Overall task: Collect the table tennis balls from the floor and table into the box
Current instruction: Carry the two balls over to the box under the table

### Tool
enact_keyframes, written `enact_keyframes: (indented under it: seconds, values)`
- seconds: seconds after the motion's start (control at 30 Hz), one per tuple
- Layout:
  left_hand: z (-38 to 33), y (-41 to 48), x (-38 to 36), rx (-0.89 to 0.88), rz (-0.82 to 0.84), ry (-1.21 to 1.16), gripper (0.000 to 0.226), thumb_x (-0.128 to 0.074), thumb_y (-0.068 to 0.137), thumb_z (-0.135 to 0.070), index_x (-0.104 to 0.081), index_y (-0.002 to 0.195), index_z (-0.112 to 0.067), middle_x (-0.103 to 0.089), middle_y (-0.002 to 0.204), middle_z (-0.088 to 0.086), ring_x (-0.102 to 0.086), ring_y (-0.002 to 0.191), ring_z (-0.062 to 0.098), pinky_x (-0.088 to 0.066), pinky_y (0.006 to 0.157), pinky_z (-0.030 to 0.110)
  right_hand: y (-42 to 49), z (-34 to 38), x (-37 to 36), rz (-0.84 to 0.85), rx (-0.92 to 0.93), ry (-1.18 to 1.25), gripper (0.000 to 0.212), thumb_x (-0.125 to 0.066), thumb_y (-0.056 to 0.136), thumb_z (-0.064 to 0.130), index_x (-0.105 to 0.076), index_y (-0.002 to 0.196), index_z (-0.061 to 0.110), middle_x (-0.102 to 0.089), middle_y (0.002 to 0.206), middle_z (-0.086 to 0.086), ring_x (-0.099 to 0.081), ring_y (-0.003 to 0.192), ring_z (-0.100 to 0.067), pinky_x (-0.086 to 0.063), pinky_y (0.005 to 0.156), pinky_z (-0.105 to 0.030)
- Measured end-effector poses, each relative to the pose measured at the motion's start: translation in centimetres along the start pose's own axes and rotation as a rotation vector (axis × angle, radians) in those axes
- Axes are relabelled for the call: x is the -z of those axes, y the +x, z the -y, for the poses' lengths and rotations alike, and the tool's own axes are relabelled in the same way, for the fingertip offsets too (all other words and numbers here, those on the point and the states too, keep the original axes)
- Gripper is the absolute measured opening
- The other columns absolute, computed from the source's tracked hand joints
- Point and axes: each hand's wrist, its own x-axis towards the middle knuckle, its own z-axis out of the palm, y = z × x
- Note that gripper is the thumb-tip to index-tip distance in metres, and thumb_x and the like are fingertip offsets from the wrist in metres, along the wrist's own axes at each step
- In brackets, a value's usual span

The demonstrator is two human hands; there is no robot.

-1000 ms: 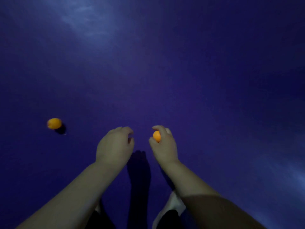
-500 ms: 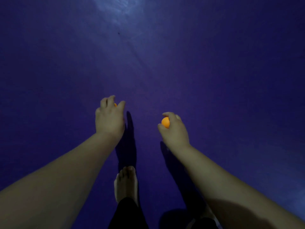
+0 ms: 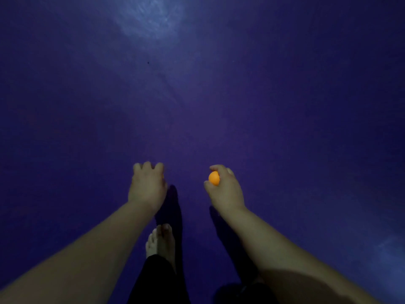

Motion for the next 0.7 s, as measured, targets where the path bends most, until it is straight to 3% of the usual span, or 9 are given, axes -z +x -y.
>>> enact_keyframes:
  seconds: [0.07, 0.13, 0.23, 0.37, 0.47, 0.57, 0.7]
  values:
    - [-1.9, -2.7, 2.2, -0.027, -0.012, -0.025, 0.023, -0.051, 0.094, -0.025, -0.054, 0.112, -0.011, -0.05, 0.111, 0.014, -0.045, 0.103, 0.03, -0.046, 0.079, 0.038, -1.6, 0.3, 2.5, -0.011, -0.018, 0.001, 0.042, -0.058, 0.086, 0.022, -0.05, 0.127, 0.025, -0.051, 0.123, -0.002, -0.057, 0.097, -0.02, -0.049, 0.083, -0.035]
    - [-3.8, -4.9, 5.2, -0.005, -0.009, -0.115, 0.022, -0.05, 0.095, -0.027, -0.053, 0.109, -0.01, -0.044, 0.11, 0.015, -0.052, 0.09, 0.032, -0.047, 0.069, 0.039, -3.5, 0.6, 5.5, -0.008, -0.027, -0.007, 0.045, -0.057, 0.087, 0.023, -0.047, 0.131, 0.027, -0.051, 0.123, -0.001, -0.053, 0.093, -0.017, -0.044, 0.076, -0.029]
    - [-7.1, -8.0, 10.3, -0.01, -0.024, -0.132, 0.018, -0.049, 0.096, -0.025, -0.05, 0.106, -0.01, -0.04, 0.108, 0.012, -0.049, 0.074, 0.026, -0.042, 0.061, 0.035, -6.7, 1.1, 11.3, -0.005, -0.004, -0.044, 0.046, -0.057, 0.088, 0.022, -0.047, 0.133, 0.027, -0.052, 0.125, -0.003, -0.055, 0.096, -0.02, -0.04, 0.074, -0.026]
    - [-12.7, -12.8, 17.2, -0.146, -0.011, 0.004, 0.013, -0.046, 0.095, -0.018, -0.055, 0.102, -0.012, -0.043, 0.099, 0.007, -0.05, 0.08, 0.024, -0.044, 0.064, 0.036, -12.0, 1.3, 21.2, -0.064, -0.026, -0.055, 0.044, -0.059, 0.086, 0.022, -0.051, 0.129, 0.024, -0.053, 0.125, -0.006, -0.057, 0.106, -0.025, -0.044, 0.083, -0.03]
    - [-18.0, -16.7, 22.6, -0.226, -0.003, 0.073, 0.016, -0.045, 0.094, -0.017, -0.058, 0.103, -0.014, -0.045, 0.098, 0.005, -0.051, 0.081, 0.023, -0.046, 0.068, 0.035, -17.2, 0.5, 29.6, -0.116, -0.049, -0.042, 0.046, -0.058, 0.087, 0.023, -0.048, 0.132, 0.026, -0.052, 0.129, -0.002, -0.057, 0.103, -0.022, -0.043, 0.079, -0.028]
    - [-24.4, -20.8, 28.3, -0.274, -0.042, 0.05, 0.013, -0.049, 0.096, -0.02, -0.056, 0.104, -0.014, -0.038, 0.095, 0.002, -0.043, 0.079, 0.019, -0.039, 0.066, 0.031, -23.0, -0.6, 37.9, -0.142, -0.063, -0.032, 0.046, -0.056, 0.089, 0.026, -0.045, 0.134, 0.031, -0.05, 0.129, 0.002, -0.054, 0.089, -0.014, -0.043, 0.071, -0.026]
    - [-34.2, -26.4, 35.6, -0.367, -0.111, -0.001, 0.017, -0.056, 0.093, -0.017, -0.051, 0.109, -0.014, -0.035, 0.101, 0.003, -0.043, 0.078, 0.019, -0.041, 0.066, 0.033, -30.5, -1.8, 49.0, -0.208, -0.069, -0.054, 0.045, -0.056, 0.091, 0.026, -0.045, 0.134, 0.031, -0.051, 0.127, 0.001, -0.059, 0.095, -0.015, -0.047, 0.071, -0.025]
